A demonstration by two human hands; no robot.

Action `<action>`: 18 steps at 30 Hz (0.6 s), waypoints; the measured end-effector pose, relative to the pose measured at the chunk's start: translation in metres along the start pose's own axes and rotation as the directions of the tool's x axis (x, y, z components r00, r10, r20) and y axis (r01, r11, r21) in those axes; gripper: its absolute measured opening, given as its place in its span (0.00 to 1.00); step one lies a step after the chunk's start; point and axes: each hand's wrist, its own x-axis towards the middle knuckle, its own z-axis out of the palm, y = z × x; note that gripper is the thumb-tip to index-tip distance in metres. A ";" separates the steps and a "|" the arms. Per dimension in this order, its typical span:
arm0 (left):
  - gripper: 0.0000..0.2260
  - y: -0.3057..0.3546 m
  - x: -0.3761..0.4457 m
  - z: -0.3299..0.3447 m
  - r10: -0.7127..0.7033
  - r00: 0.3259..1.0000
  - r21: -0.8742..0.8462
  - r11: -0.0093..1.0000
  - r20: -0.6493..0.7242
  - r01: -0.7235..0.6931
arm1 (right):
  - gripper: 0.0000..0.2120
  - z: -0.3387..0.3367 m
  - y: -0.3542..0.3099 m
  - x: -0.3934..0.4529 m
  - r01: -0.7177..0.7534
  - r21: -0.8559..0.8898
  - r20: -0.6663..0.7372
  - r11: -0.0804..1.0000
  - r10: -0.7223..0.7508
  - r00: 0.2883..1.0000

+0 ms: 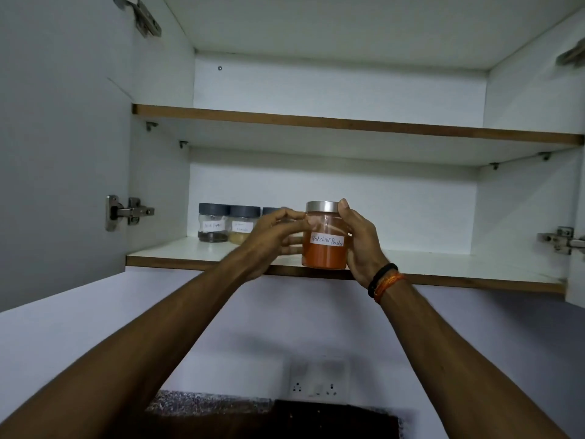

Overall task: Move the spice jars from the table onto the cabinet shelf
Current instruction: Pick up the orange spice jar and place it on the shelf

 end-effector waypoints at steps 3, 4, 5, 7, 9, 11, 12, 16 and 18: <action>0.16 0.005 0.020 0.000 0.007 0.999 0.041 0.999 -0.040 -0.005 | 0.23 -0.002 0.004 0.003 0.008 -0.012 -0.007 1.000 -0.008 1.000; 0.16 0.006 0.026 -0.001 0.004 0.999 0.067 0.998 -0.040 -0.001 | 0.23 -0.002 0.005 0.005 0.012 -0.022 -0.017 1.000 -0.012 1.000; 0.17 0.007 0.032 -0.001 -0.004 1.000 0.088 0.996 -0.030 0.007 | 0.24 -0.001 0.006 0.006 0.014 -0.027 -0.022 1.000 -0.015 1.000; 0.18 0.008 0.043 -0.003 -0.034 0.999 0.118 0.992 0.003 0.033 | 0.25 -0.002 0.008 0.011 0.014 -0.019 -0.023 1.000 -0.014 1.000; 0.17 0.009 0.051 -0.006 -0.061 0.997 0.129 0.990 0.041 0.055 | 0.24 -0.003 0.009 0.015 0.009 -0.013 -0.029 1.000 -0.010 1.000; 0.15 0.010 0.058 -0.007 -0.061 0.995 0.143 0.989 0.080 0.049 | 0.24 -0.006 0.011 0.020 0.004 -0.013 -0.032 1.000 -0.004 0.999; 0.13 0.010 0.061 -0.007 -0.051 0.995 0.156 0.987 0.091 0.037 | 0.24 -0.008 0.013 0.022 0.001 -0.016 -0.033 1.000 -0.002 0.999; 0.12 0.012 0.071 -0.007 -0.037 0.992 0.208 0.978 0.120 0.011 | 0.24 -0.010 0.020 0.028 -0.001 -0.059 -0.042 0.998 -0.002 0.999; 0.14 0.011 0.075 -0.006 -0.048 0.991 0.234 0.972 0.128 0.017 | 0.24 -0.011 0.022 0.030 -0.003 -0.082 -0.029 0.997 0.001 1.000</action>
